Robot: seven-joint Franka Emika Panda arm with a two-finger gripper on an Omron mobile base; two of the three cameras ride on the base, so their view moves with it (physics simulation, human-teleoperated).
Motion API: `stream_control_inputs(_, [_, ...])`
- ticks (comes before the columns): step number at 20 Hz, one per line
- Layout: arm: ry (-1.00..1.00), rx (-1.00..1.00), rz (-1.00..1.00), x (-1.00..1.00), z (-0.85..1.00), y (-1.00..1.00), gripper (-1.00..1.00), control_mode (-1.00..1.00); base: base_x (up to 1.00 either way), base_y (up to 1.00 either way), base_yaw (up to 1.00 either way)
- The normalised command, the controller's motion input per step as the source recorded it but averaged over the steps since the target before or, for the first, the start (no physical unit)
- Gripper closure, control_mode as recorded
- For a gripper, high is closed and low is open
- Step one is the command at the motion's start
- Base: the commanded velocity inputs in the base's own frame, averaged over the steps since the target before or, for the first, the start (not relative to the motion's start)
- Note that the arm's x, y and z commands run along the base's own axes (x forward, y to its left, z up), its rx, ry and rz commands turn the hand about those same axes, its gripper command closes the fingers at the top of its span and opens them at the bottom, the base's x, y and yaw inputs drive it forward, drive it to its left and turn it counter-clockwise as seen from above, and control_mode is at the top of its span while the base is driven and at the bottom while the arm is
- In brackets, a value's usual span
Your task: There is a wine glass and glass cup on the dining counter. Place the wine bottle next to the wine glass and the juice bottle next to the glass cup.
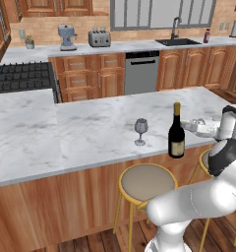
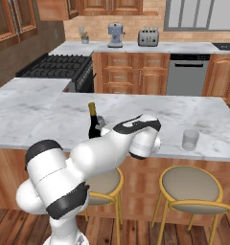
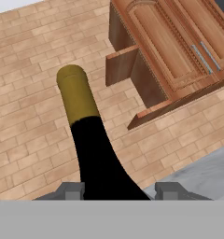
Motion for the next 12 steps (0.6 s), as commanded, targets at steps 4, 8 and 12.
stream_control_inputs(4, [-0.04,-0.02,-0.03,0.45,-0.22,-0.11,1.00,-1.00,0.00,0.00,0.00])
stream_control_inputs(8, [-0.17,0.00,-0.01,0.52,-0.26,0.00,1.00,-1.00,0.00,0.00,0.00])
stream_control_inputs(12, [-0.17,0.00,-0.03,0.56,-0.22,0.02,1.00,-1.00,0.00,0.00,0.00])
